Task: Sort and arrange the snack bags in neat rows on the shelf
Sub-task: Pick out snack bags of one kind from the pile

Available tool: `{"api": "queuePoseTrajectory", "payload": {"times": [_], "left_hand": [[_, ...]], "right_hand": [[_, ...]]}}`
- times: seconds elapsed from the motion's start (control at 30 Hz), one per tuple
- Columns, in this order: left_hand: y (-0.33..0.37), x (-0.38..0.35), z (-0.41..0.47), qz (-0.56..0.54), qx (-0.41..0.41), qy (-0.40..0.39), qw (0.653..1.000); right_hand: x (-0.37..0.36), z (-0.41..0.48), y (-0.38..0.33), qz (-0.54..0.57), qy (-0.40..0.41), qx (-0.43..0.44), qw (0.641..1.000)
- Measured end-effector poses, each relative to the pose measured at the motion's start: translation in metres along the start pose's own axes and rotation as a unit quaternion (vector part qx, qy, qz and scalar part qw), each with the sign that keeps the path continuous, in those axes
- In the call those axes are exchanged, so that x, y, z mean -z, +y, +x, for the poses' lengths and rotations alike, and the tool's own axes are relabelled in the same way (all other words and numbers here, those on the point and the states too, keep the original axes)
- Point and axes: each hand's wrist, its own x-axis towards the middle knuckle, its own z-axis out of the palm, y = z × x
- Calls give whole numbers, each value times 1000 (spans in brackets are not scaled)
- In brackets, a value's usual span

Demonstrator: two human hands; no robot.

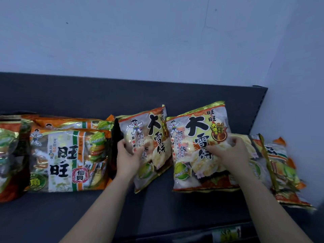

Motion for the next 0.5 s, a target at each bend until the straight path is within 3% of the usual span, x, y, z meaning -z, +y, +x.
{"api": "queuePoseTrajectory", "payload": {"times": [0.2, 0.33, 0.5], "left_hand": [[-5, 2, 45, 62, -33, -113, 991], [-23, -11, 71, 137, 0, -147, 980], [-21, -35, 92, 117, -11, -168, 979]], "right_hand": [[-4, 9, 7, 27, 41, -10, 999], [-5, 15, 13, 34, 49, -19, 998], [-1, 19, 20, 53, 64, -35, 996]]}}
